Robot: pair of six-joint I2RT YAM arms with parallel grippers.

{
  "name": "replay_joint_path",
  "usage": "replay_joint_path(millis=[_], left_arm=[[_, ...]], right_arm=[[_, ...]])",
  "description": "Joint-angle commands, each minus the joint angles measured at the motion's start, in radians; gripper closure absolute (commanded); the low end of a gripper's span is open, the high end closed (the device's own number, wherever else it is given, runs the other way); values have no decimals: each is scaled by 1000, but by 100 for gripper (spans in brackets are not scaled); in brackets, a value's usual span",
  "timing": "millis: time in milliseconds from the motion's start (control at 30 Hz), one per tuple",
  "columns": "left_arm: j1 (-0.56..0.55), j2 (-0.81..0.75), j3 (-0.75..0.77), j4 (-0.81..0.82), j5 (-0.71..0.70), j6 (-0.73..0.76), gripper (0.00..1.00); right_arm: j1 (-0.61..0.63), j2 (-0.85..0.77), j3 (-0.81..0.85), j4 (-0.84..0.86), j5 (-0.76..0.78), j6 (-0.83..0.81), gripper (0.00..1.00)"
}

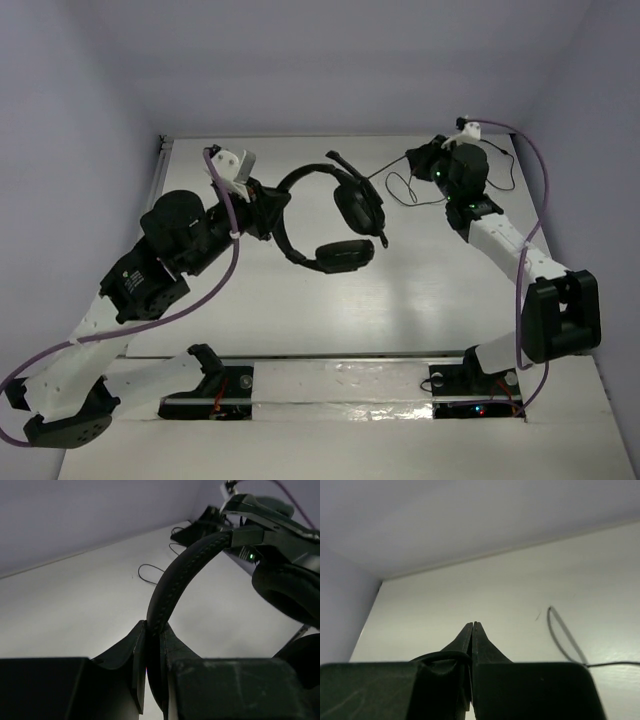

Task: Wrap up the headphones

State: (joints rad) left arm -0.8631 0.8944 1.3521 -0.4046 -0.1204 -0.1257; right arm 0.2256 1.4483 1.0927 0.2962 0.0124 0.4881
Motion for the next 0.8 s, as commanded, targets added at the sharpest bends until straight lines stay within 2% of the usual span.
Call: replay_joint_path(millis=[0,133,167,333,400,467,567,767], left_arm=[[18,15,85,124,30,-100,100],[59,93,131,191,45,-187,100],[76,109,134,208,89,-228,100],[208,173,44,401,111,-405,100],[228,207,21,490,108,-478,100],[257,227,-4,544,161,-524,100],[257,253,-19,630,220,-594,100],[266,250,24,616,162,-601,100]], right_arm=[[41,-28,-54,135,-127,14,100],[200,3,-88,136,-187,-54,100],[216,9,-99,147,-230,-57,100],[265,-5,-214,290,-357,50,100],[311,-9,-232,328,-393,53,100],[336,-11,-258,363,-397,56,92],[345,18,-292,516,-475,86,81],[368,197,-271,753,-691,197,66]])
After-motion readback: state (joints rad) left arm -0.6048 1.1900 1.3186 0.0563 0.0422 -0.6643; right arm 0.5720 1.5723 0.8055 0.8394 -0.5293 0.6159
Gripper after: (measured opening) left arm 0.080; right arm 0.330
